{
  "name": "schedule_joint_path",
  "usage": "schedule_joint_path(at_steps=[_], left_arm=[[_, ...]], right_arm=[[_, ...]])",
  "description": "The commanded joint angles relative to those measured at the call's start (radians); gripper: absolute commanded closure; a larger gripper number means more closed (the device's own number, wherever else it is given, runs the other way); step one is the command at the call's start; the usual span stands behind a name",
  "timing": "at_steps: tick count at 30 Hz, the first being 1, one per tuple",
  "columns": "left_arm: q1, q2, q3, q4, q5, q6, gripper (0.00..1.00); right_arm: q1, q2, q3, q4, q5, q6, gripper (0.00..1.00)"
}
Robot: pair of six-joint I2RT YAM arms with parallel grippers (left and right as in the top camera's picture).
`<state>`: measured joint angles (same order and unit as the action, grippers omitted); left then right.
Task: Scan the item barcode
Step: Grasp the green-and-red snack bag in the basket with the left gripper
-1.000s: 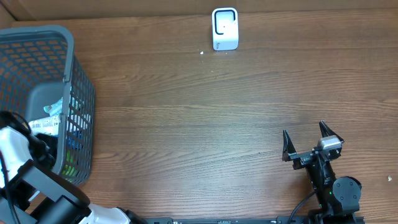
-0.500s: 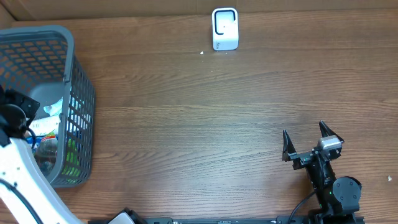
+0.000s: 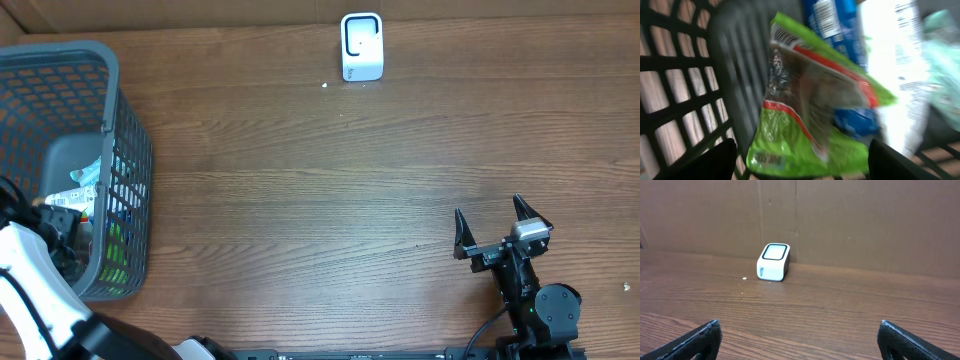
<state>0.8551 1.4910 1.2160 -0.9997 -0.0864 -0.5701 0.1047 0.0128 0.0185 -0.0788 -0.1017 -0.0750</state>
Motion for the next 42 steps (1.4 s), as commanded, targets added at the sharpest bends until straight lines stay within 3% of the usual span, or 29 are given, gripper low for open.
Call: schedule_joint_path(at_steps=[1,16,20,23,24,25,27,35,42], left_arm=[[0.004,0.042,-0.042,0.042,0.016,0.016,0.24],[0.027,0.297,-0.092,0.103,-0.129,-0.123,0.31],[0.027,0.371,-0.126,0.158,-0.134,-0.126,0.38],[0.027,0.422,-0.146,0.192,-0.134,-0.126,0.48],[0.027,0.439,-0.149,0.199,-0.134,-0.126,0.56],[0.027,0.454,-0.148,0.203,-0.133,-0.126,0.65],[0.027,0.478,-0.148,0.202,-0.118,-0.119,0.96],[0.025,0.431,-0.089,0.165,0.067,0.04,0.96],[-0.003,0.254,0.051,0.106,0.189,0.122,0.96]], right_arm=[[-0.004,-0.01,-0.011,0.005,-0.005,-0.001,0.0],[-0.004,-0.01,-0.011,0.005,-0.005,-0.001,0.0],[-0.004,-0.01,-0.011,0.005,-0.005,-0.001,0.0],[-0.004,-0.01,-0.011,0.005,-0.005,-0.001,0.0],[-0.004,-0.01,-0.011,0.005,-0.005,-0.001,0.0],[-0.004,-0.01,-0.011,0.005,-0.005,-0.001,0.0],[-0.004,-0.01,-0.011,0.005,-0.005,-0.001,0.0],[-0.004,-0.01,-0.011,0.005,-0.005,-0.001,0.0],[-0.004,-0.01,-0.011,0.005,-0.005,-0.001,0.0]])
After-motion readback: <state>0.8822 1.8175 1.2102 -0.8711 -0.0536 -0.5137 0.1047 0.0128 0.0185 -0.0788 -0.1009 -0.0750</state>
